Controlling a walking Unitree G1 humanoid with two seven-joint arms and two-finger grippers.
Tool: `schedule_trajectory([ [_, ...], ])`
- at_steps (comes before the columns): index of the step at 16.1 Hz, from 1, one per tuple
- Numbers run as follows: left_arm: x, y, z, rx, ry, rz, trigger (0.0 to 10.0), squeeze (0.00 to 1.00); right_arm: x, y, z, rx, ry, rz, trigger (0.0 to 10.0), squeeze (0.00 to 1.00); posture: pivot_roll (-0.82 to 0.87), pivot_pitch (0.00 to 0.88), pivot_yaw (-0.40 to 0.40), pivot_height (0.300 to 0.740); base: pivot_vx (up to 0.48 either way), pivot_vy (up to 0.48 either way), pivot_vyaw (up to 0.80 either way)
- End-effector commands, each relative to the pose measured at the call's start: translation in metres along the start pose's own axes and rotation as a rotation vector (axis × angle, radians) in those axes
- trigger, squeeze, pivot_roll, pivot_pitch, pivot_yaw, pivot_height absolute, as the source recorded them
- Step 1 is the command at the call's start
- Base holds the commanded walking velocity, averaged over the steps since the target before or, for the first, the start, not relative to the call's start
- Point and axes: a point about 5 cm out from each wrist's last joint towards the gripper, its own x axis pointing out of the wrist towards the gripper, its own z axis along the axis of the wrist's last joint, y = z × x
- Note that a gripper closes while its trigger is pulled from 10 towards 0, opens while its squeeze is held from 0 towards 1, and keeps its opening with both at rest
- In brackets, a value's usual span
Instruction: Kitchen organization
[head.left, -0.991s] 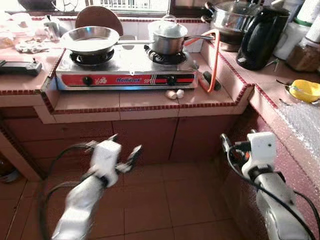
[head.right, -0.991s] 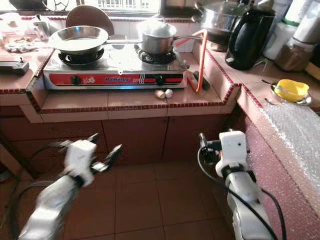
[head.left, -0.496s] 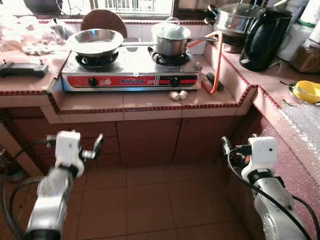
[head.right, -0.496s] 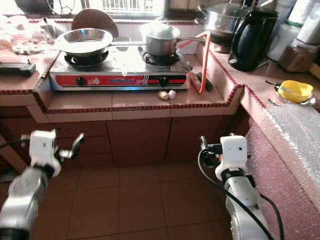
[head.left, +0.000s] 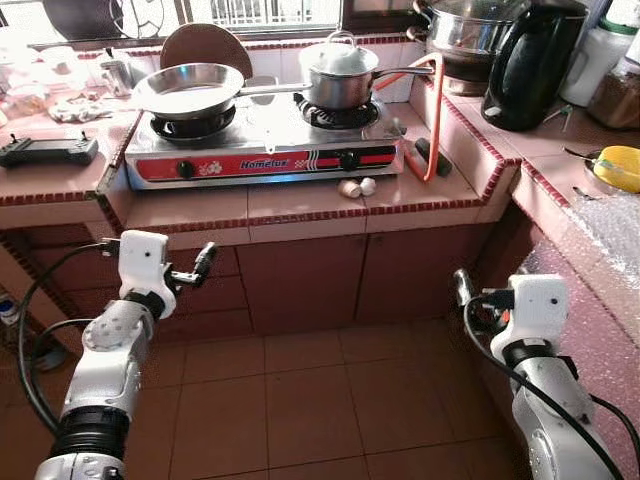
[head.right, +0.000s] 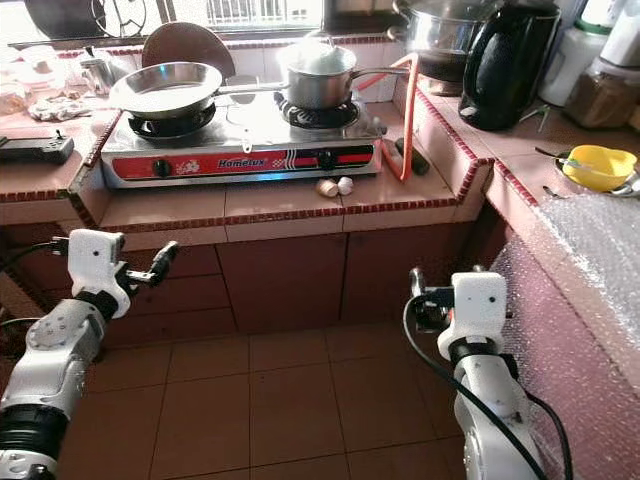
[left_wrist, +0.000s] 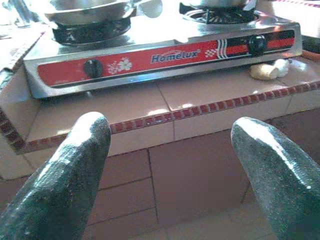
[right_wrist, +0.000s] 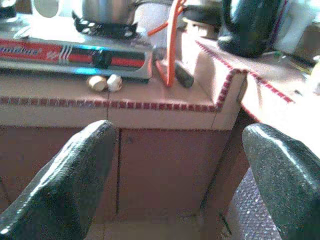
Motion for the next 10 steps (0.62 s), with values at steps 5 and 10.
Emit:
schedule_trajectory([
  [5,0.022,0.0,0.016,0.012,-0.031,0.011,10.0,0.0,0.002,0.01,0.0,0.016,-0.011,-0.013,10.0,0.0,-0.01,0.0,0.024,0.74,0.0,0.0,0.0],
  [10,0.007,-0.016,-0.003,-0.022,0.012,-0.012,10.0,0.0,-0.003,0.0,0.001,-0.025,-0.013,-0.019,10.0,0.0,0.01,0.0,0.019,0.74,0.0,0.0,0.0],
])
